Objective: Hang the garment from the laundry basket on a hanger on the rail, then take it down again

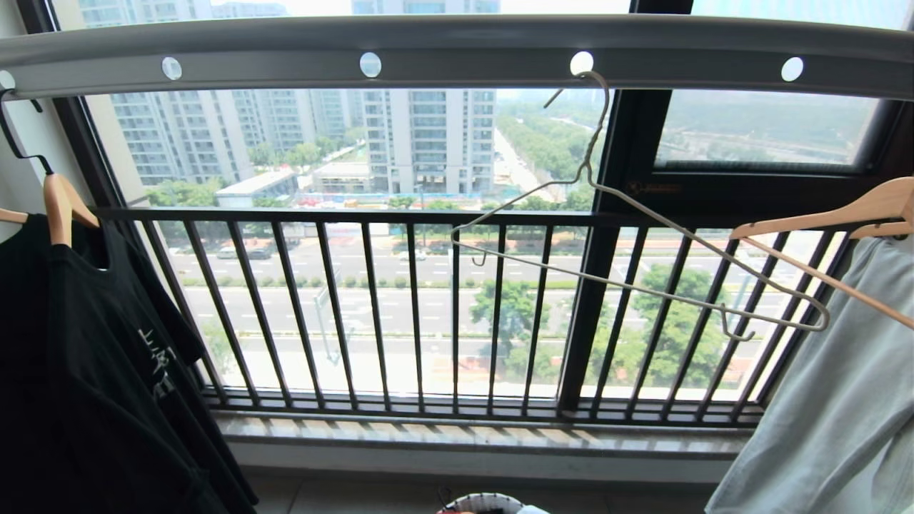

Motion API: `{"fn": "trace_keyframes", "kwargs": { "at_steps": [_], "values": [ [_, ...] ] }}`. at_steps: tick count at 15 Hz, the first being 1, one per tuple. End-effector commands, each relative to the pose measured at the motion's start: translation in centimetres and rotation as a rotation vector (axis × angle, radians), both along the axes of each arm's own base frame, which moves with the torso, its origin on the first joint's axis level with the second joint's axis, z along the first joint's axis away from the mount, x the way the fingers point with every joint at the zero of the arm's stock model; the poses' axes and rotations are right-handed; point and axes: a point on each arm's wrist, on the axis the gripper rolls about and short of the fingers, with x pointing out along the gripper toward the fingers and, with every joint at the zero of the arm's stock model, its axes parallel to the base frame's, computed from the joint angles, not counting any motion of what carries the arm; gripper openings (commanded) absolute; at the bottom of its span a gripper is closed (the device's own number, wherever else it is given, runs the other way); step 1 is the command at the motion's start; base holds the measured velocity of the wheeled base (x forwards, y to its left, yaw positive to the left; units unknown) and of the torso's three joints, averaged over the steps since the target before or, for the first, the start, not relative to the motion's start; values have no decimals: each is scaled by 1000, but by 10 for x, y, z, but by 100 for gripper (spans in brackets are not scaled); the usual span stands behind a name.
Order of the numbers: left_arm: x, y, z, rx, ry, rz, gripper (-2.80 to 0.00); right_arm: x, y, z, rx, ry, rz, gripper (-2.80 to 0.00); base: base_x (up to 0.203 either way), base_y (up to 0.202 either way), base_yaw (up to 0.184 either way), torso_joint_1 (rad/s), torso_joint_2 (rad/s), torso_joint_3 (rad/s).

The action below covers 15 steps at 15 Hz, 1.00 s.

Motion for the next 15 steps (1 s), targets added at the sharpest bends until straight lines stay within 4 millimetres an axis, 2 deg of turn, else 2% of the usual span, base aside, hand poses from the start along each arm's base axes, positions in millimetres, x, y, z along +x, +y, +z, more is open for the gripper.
{"fn": "trace_keyframes", "kwargs": {
  "at_steps": [1,5,7,9,11,15],
  "values": [
    [-2,0,-12,24,11,0,-280,-1,0,-5,-2,5,-7,-280,0,0,0,0,0,0],
    [-12,-5,-68,30,-17,-130,-280,-10,1,-34,-2,-14,24,-280,0,0,0,0,0,0],
    [-7,-6,-88,-8,27,-190,-280,-16,4,-53,33,-61,185,-280,0,0,0,0,0,0],
    [-3,-7,-93,-8,-5,-233,-280,-12,6,-81,98,-35,277,-280,0,0,0,0,0,0],
    [1,-7,-93,3,-68,-239,-280,-9,8,-89,186,-32,339,-280,0,0,0,0,0,0],
    [1,-7,-93,2,-73,-239,-280,1,10,-106,189,-20,433,-280,0,0,0,0,0,0]
  ]
}}
